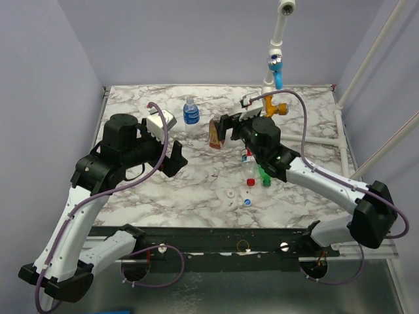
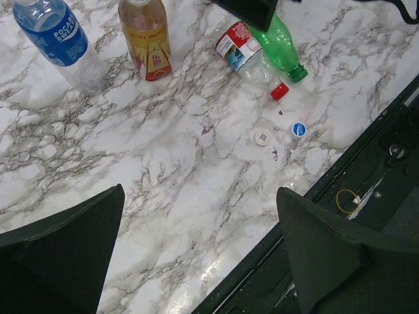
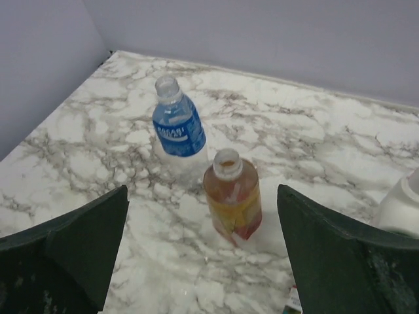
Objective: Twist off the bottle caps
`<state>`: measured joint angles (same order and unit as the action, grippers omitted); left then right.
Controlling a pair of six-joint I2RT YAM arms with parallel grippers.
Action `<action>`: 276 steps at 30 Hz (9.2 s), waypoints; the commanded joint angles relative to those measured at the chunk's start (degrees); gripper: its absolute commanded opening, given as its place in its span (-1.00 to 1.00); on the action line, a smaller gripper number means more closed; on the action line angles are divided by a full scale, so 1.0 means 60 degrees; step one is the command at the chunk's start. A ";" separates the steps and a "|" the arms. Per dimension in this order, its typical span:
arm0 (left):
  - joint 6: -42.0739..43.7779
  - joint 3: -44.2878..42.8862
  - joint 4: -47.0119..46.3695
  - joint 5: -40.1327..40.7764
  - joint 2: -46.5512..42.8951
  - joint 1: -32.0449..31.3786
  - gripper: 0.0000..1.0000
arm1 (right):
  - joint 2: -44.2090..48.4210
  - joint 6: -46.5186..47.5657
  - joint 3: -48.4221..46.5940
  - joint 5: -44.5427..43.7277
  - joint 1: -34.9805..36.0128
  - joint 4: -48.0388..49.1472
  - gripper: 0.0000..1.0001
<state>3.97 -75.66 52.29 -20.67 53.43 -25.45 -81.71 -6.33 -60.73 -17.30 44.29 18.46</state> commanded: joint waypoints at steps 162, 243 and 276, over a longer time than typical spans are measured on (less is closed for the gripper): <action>-0.1498 0.2070 -0.7836 -0.1556 -0.1505 -0.0006 -0.28 | -0.0216 -0.1810 -0.7111 -0.0468 0.3652 -0.4495 0.46; -0.1906 0.1813 -0.8277 -0.1412 -0.1006 0.0037 -0.62 | -0.0501 -0.1989 -0.8073 0.0064 0.3549 -0.5193 0.13; -0.3349 0.1432 -0.8422 -0.2875 -0.0842 0.0036 -0.66 | -0.0086 -0.0929 -0.7341 0.4031 0.3555 -0.3937 -0.94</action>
<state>-9.85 -65.12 2.68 -31.22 48.10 -25.30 -84.38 -16.40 -106.26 -12.05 64.73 -9.13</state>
